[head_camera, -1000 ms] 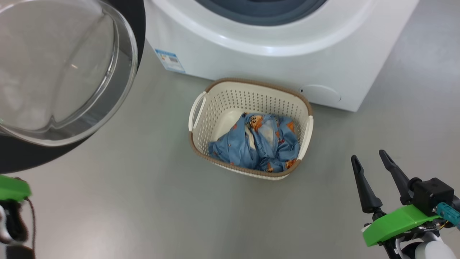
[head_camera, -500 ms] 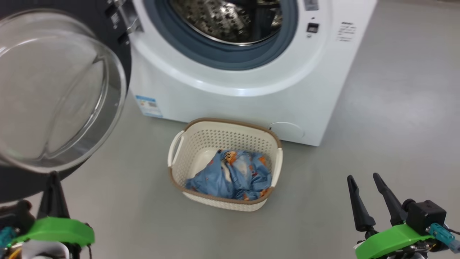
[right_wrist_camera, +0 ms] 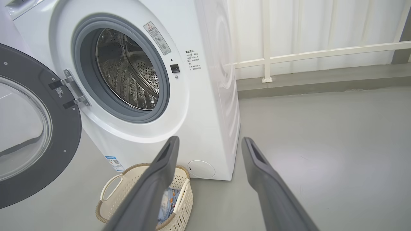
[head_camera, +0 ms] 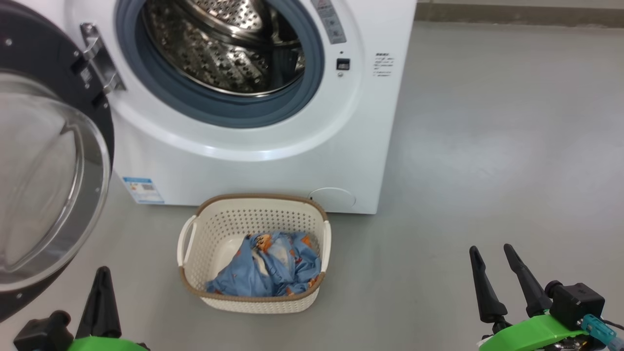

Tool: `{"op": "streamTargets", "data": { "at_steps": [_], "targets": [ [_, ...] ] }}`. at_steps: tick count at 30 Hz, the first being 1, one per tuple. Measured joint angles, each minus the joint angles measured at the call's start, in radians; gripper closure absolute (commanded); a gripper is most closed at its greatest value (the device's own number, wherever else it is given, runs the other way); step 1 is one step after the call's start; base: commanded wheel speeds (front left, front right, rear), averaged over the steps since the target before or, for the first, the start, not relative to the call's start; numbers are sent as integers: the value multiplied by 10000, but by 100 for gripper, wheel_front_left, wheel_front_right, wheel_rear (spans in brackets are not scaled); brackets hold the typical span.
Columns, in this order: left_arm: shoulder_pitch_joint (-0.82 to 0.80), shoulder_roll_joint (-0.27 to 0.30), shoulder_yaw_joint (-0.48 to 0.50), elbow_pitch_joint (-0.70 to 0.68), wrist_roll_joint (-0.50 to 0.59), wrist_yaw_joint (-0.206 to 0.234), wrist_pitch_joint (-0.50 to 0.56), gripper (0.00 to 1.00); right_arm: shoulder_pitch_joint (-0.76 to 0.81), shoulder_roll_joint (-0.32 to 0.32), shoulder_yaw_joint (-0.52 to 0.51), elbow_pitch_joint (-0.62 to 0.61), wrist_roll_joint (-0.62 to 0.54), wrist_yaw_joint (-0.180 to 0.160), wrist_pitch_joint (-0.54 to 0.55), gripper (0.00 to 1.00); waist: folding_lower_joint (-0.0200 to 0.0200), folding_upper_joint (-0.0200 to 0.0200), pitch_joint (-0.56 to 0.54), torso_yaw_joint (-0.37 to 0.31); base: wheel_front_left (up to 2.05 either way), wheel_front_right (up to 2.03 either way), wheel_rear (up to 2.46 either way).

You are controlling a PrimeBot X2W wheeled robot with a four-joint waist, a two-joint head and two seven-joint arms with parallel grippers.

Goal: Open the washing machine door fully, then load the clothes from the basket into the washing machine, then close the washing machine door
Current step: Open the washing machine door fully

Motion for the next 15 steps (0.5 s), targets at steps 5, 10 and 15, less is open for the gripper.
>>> {"op": "streamTargets", "data": {
  "at_steps": [5,10,15],
  "targets": [
    [494,4,-336,-663,-359,0,0,100,93,35,33,10,153,0,-40,0,0,0,-320,-385,0,0,0],
    [838,6,-882,-1319,-930,0,-2,100,102,50,71,-25,221,0,-40,0,0,0,-543,-729,0,0,0],
    [985,8,-1183,-1638,-1244,77,0,100,103,56,115,-111,222,0,-38,0,0,0,-627,-1019,0,0,0]
  ]
}}
